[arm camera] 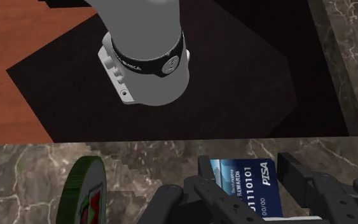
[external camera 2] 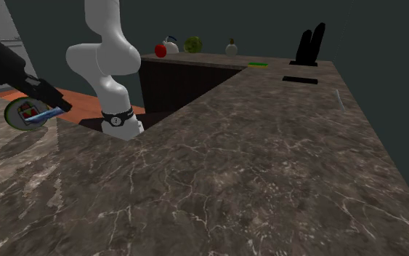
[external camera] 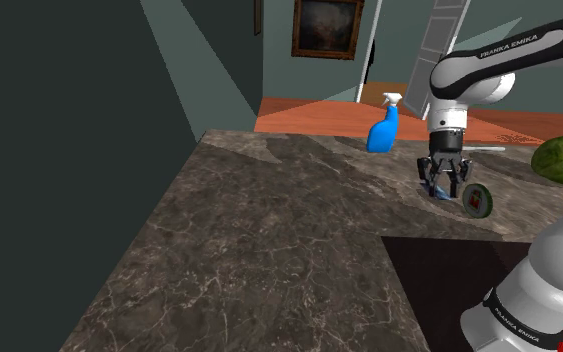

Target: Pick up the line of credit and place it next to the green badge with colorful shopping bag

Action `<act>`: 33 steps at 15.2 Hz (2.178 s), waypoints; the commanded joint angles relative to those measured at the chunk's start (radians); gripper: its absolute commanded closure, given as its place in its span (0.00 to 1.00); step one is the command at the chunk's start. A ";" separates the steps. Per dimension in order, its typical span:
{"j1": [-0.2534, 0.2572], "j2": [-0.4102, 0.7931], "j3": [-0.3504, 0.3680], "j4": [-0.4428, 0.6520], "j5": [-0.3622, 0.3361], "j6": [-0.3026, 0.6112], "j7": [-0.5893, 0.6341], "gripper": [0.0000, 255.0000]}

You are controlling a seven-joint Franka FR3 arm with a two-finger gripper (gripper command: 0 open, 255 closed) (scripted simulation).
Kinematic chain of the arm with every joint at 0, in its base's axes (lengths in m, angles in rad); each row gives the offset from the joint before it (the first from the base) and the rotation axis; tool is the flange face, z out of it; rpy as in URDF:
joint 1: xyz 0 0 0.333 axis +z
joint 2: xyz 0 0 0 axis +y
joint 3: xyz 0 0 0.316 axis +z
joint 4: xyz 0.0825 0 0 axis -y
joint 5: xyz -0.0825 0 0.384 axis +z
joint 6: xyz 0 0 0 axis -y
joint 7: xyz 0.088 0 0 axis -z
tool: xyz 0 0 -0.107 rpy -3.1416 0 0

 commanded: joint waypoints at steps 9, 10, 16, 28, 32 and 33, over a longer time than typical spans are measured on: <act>0.003 0.078 -0.007 -0.077 0.005 0.152 -0.028 1.00; 0.004 0.092 -0.008 -0.087 0.007 0.175 -0.033 1.00; 0.003 0.092 -0.008 -0.087 0.007 0.175 -0.033 1.00; -0.001 0.112 -0.017 0.051 -0.001 0.056 -0.034 0.00; -0.001 0.112 -0.017 0.051 -0.001 0.056 -0.034 0.00; -0.001 0.112 -0.017 0.051 -0.001 0.056 -0.034 0.00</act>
